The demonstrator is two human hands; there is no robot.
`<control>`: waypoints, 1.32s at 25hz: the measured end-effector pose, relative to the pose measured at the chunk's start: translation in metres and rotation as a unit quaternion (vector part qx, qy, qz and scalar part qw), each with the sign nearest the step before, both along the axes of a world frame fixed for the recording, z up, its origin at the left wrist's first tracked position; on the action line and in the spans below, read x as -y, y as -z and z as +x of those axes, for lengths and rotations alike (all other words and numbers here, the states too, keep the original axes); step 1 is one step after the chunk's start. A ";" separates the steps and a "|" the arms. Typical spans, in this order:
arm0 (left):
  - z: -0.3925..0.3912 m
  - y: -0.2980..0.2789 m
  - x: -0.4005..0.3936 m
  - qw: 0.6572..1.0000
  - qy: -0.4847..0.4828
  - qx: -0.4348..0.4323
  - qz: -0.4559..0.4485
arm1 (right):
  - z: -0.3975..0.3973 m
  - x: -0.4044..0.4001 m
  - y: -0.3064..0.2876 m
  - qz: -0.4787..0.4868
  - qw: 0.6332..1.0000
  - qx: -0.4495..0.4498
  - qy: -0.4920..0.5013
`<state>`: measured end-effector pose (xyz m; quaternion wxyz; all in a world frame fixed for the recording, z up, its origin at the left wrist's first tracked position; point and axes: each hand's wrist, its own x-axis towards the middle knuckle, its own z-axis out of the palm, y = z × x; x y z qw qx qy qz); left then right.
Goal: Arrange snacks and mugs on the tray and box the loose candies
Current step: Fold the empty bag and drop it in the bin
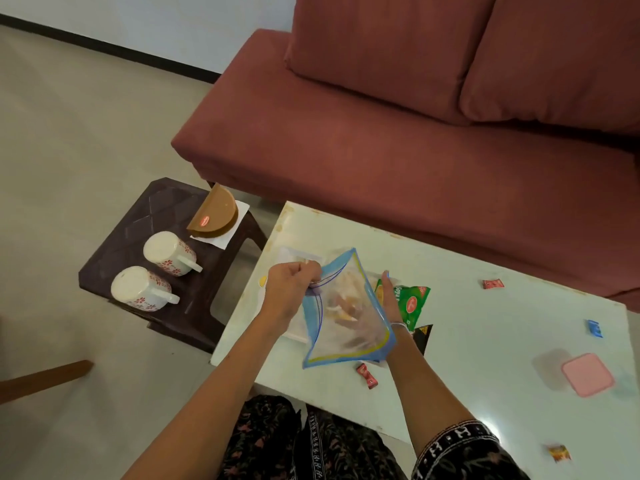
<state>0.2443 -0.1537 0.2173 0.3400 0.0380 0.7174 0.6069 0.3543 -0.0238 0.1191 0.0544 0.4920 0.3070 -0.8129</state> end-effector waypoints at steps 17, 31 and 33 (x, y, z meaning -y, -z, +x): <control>0.042 0.019 0.069 0.989 -0.105 -0.093 -0.054 | -0.016 0.068 -0.071 0.148 0.978 -0.136 -0.047; 0.150 -0.017 0.116 0.974 -0.002 -0.200 0.107 | 0.123 0.150 -0.094 0.292 0.947 0.050 -0.122; 0.171 -0.018 0.119 0.955 0.001 -0.280 0.095 | 0.155 0.160 -0.092 0.034 0.992 0.007 -0.124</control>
